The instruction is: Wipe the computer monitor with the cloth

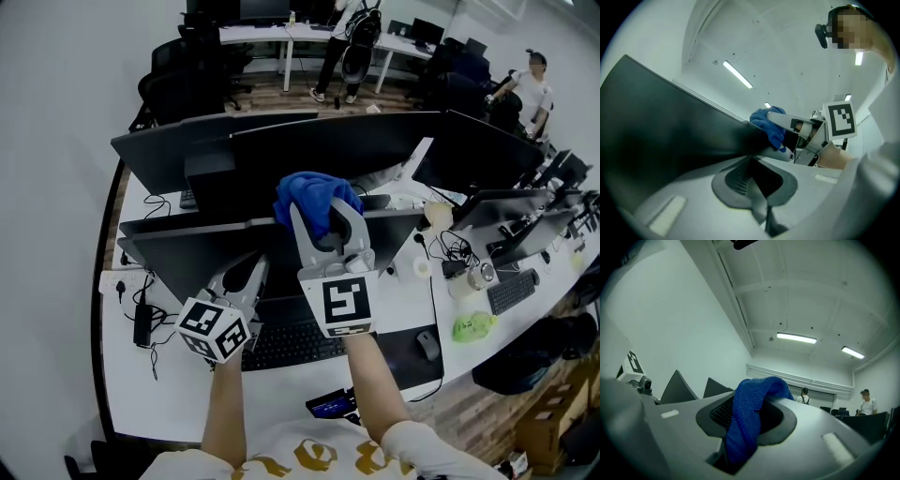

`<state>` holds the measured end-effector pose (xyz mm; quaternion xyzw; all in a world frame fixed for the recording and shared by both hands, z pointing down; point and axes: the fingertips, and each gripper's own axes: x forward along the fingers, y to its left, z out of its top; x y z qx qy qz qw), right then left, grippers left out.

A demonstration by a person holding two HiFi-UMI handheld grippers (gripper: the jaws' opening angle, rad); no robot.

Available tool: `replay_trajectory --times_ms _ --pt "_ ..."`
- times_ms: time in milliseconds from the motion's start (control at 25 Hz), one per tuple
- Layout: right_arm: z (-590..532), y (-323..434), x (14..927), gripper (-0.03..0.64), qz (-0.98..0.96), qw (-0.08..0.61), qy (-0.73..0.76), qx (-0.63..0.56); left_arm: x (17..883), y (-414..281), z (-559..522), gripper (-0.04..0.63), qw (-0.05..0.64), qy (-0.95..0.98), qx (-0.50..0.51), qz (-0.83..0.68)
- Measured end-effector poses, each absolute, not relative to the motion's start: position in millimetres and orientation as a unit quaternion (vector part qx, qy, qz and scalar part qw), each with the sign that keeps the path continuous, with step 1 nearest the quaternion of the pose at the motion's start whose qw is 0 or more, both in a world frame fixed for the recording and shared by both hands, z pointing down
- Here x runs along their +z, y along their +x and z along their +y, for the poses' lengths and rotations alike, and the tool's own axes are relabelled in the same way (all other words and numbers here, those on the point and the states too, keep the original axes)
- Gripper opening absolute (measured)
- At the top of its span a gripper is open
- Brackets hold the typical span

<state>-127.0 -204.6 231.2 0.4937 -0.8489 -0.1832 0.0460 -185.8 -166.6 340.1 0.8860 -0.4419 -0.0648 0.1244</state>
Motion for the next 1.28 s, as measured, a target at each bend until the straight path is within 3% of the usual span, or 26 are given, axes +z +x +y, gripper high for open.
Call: replay_trajectory --times_ms 1280 --pt "-223 -15 241 0.140 -0.821 0.051 0.538 -0.182 341 -109 -173 0.000 0.112 0.893 -0.038 -0.435"
